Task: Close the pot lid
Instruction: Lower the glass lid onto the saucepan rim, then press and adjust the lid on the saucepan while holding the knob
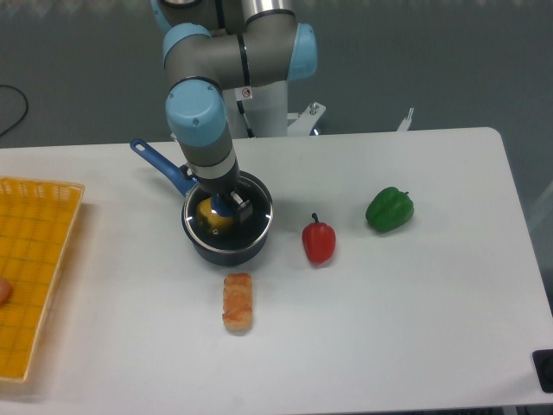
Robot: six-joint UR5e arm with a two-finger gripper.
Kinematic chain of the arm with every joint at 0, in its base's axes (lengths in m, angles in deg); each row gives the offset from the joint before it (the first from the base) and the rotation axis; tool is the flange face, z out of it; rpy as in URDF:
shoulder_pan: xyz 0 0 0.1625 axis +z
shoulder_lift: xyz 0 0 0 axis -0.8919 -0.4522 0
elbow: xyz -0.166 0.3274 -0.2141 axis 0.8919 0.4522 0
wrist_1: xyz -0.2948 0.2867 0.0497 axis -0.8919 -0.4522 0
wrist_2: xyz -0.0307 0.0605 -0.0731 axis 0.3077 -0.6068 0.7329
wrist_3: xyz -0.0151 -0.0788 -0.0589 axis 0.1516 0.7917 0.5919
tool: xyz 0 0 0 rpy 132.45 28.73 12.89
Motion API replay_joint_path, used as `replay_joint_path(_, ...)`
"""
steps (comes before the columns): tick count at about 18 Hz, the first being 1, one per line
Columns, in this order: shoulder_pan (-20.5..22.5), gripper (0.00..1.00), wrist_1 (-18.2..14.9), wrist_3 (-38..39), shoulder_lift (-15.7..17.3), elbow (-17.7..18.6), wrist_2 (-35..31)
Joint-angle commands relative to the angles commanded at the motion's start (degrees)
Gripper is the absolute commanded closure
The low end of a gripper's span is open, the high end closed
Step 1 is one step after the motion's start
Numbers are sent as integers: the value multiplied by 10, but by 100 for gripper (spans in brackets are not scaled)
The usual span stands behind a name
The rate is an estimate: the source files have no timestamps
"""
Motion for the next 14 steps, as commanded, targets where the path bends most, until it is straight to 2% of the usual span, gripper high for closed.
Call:
replay_joint_path(5,-3,46,12,2,-5,0,-1)
replay_joint_path(14,-2,46,11,-2,-4,1,-1)
